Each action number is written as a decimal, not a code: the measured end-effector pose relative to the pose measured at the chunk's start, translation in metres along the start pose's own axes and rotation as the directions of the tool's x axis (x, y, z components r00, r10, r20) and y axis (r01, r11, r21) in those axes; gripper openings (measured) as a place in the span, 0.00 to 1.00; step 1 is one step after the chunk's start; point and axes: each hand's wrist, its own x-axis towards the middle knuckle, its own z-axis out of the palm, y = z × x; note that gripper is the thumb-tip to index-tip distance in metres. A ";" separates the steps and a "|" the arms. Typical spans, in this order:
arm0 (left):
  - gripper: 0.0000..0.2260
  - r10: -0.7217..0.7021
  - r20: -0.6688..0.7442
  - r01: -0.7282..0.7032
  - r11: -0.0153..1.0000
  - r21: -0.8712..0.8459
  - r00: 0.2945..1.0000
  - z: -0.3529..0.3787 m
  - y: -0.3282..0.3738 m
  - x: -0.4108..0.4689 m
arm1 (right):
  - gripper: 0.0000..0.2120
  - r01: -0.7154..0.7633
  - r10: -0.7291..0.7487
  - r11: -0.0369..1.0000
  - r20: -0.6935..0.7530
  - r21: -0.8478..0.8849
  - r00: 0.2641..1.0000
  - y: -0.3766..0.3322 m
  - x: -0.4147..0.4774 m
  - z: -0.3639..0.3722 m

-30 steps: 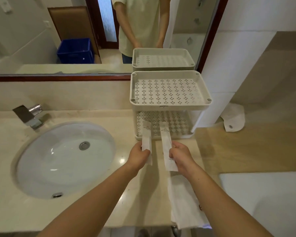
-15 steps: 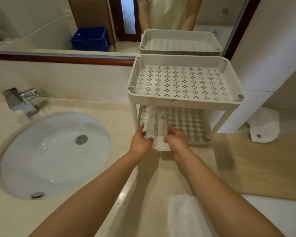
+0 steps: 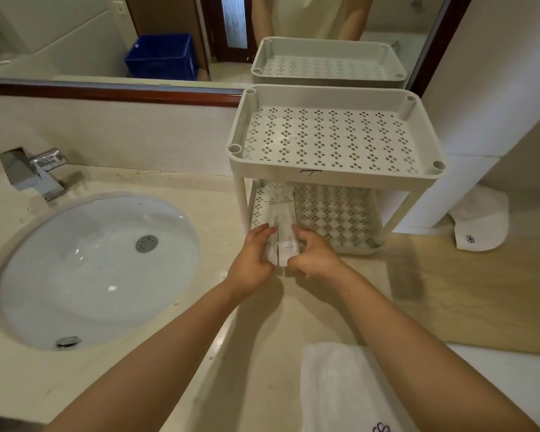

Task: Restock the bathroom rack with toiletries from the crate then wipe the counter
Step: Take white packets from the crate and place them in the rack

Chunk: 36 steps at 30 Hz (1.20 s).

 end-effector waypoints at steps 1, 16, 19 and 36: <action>0.33 0.005 -0.004 -0.005 1.000 0.004 1.000 -0.001 -0.001 0.001 | 0.42 0.015 -0.015 0.999 -0.008 -0.032 1.000 0.000 0.002 0.000; 0.26 0.008 -0.138 0.027 0.968 0.248 0.990 -0.002 -0.009 0.010 | 0.38 0.095 -0.098 0.987 -0.017 -0.128 0.995 0.005 0.017 0.007; 0.26 0.000 -0.146 0.038 0.966 0.257 0.989 -0.007 -0.004 -0.004 | 0.37 0.087 -0.088 0.996 -0.067 -0.017 0.994 0.002 -0.002 0.006; 0.17 -0.355 -0.140 0.315 0.917 -0.244 0.924 -0.049 0.045 -0.148 | 0.16 -0.046 0.045 0.999 0.049 0.016 0.998 -0.038 -0.132 0.032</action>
